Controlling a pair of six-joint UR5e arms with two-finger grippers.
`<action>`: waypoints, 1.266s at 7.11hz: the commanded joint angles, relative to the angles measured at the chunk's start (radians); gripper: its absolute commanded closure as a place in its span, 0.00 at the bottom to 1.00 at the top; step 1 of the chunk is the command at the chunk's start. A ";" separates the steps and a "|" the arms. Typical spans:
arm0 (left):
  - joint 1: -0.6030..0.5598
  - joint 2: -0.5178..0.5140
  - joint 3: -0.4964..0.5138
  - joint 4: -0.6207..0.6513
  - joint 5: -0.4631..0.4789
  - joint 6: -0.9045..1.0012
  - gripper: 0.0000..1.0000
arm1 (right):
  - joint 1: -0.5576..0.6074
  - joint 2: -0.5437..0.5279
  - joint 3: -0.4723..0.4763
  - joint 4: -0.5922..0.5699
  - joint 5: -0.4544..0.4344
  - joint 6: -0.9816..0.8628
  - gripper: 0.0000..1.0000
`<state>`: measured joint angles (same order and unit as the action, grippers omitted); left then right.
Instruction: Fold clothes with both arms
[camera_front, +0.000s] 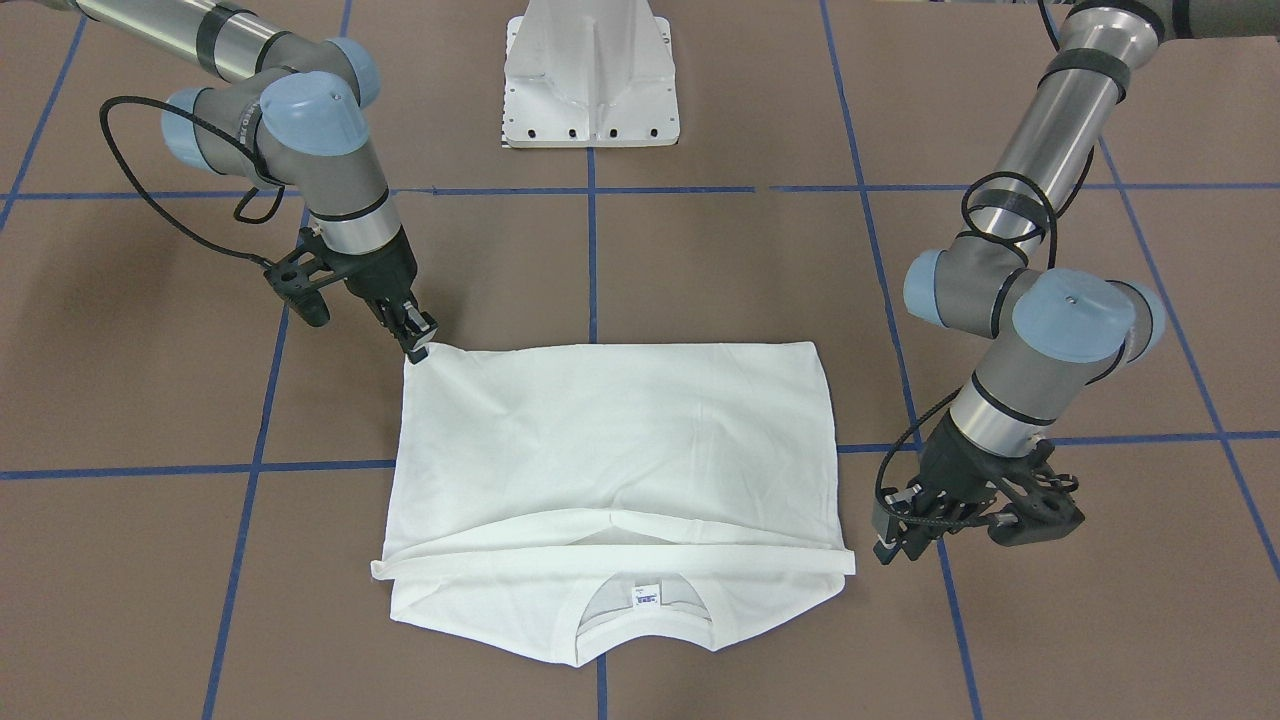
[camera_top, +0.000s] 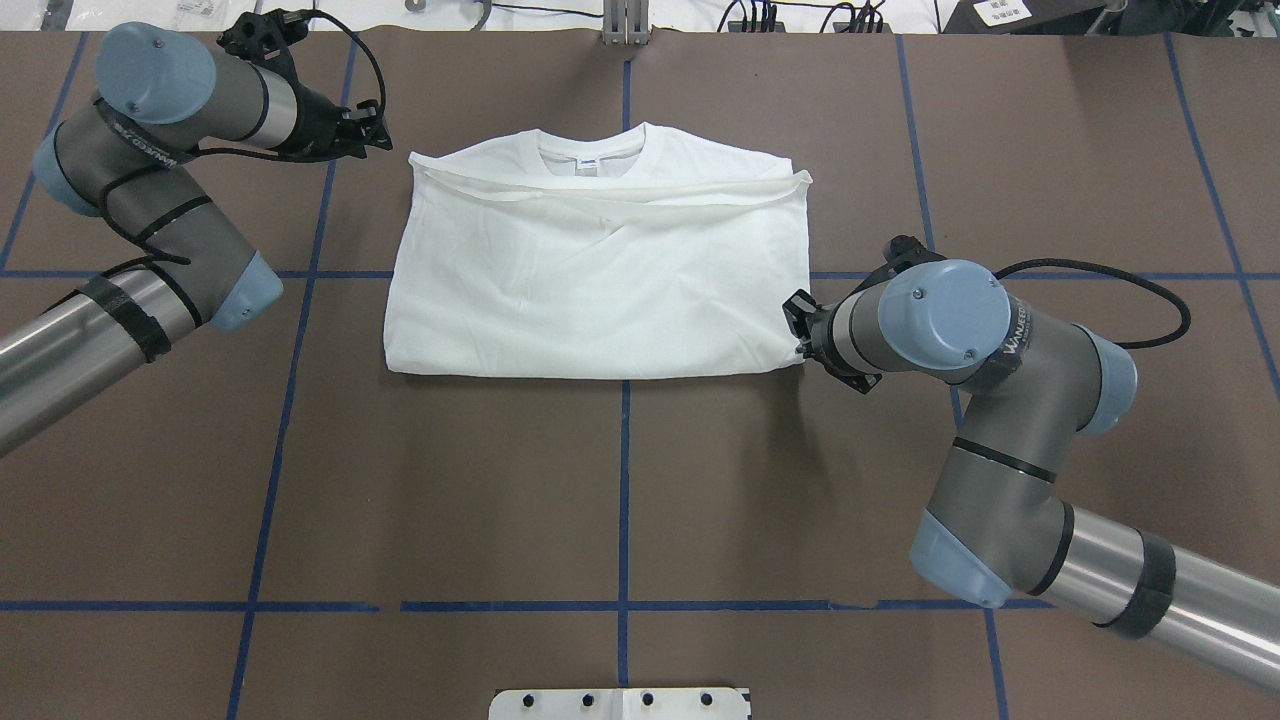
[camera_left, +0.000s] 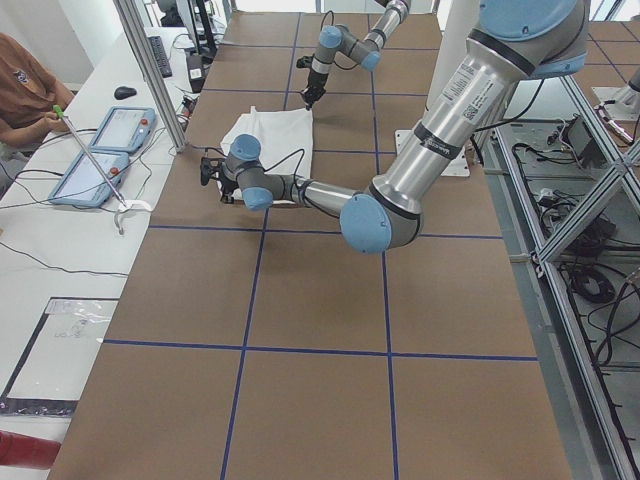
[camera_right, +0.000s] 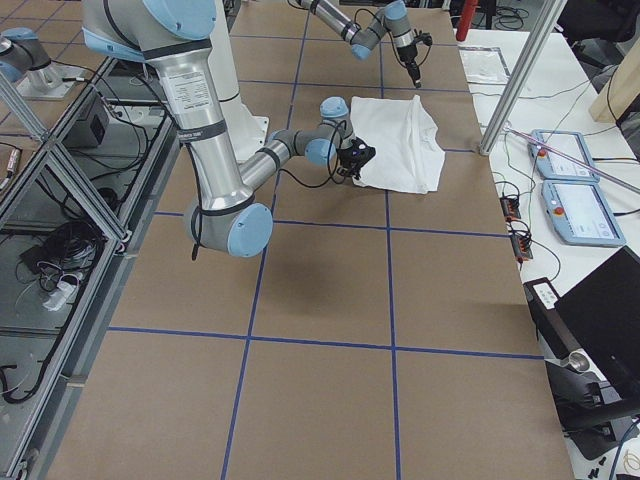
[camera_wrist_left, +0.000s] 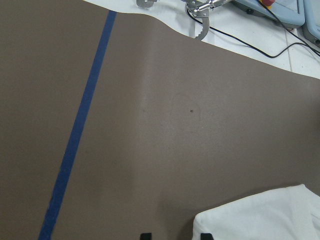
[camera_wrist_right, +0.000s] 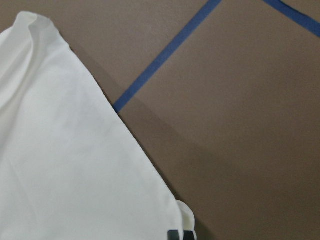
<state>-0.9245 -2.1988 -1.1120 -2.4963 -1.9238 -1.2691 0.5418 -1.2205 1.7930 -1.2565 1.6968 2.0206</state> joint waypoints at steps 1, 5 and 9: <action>0.042 0.072 -0.145 0.010 -0.065 -0.086 0.57 | -0.119 -0.088 0.215 -0.132 0.003 0.007 1.00; 0.178 0.297 -0.506 0.008 -0.270 -0.403 0.37 | -0.454 -0.292 0.491 -0.313 0.071 0.007 1.00; 0.398 0.335 -0.545 0.011 -0.212 -0.552 0.27 | -0.500 -0.294 0.494 -0.314 0.084 0.044 0.90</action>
<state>-0.5777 -1.8477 -1.6581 -2.4863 -2.1636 -1.7810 0.0466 -1.5136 2.2853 -1.5713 1.7800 2.0592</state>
